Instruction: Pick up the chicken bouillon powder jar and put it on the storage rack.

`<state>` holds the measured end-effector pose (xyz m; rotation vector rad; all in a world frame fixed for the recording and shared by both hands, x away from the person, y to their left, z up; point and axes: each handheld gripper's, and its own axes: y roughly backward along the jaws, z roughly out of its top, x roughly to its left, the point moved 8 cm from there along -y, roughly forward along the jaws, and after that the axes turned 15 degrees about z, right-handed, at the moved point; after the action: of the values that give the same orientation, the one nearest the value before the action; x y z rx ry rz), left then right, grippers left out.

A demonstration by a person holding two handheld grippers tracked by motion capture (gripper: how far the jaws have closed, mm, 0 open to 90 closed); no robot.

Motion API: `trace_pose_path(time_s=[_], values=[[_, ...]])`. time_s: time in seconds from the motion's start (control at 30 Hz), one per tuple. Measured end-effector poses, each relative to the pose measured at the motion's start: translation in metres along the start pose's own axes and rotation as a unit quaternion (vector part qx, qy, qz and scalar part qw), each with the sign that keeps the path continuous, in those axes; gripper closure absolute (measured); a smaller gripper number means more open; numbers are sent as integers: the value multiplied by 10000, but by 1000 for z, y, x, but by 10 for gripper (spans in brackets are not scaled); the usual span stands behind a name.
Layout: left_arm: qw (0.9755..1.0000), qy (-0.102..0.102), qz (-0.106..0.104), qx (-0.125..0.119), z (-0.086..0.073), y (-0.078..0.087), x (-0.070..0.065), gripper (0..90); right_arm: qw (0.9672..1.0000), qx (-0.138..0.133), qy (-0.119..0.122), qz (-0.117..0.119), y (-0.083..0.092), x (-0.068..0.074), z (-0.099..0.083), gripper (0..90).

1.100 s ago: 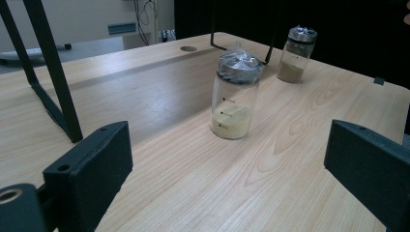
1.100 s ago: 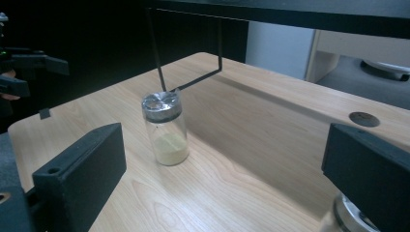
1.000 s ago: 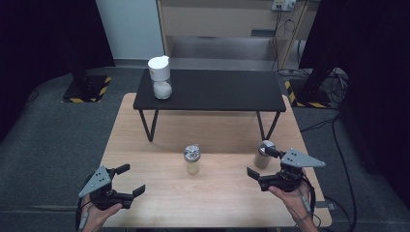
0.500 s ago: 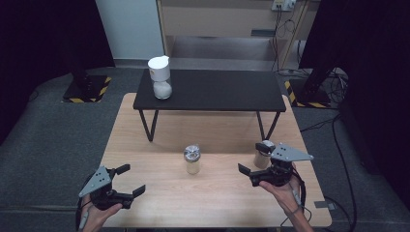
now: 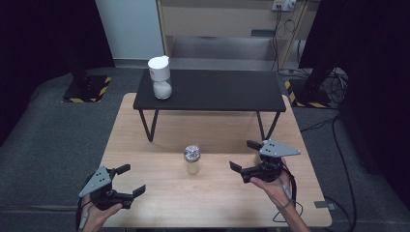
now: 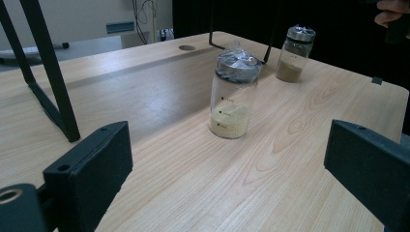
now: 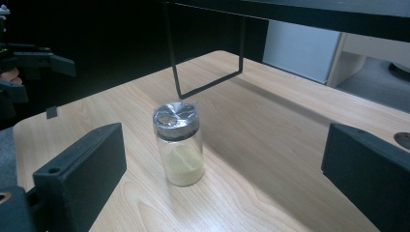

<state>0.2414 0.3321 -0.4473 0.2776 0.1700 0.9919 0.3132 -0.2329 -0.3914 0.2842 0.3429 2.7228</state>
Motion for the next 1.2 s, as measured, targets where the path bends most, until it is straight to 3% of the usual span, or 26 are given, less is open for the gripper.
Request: trace_pose_path(time_s=[1.2], values=[[10000,-7,-10,39,0,-1,0,20,9977,431,30,517,-74,-11,-5,28]])
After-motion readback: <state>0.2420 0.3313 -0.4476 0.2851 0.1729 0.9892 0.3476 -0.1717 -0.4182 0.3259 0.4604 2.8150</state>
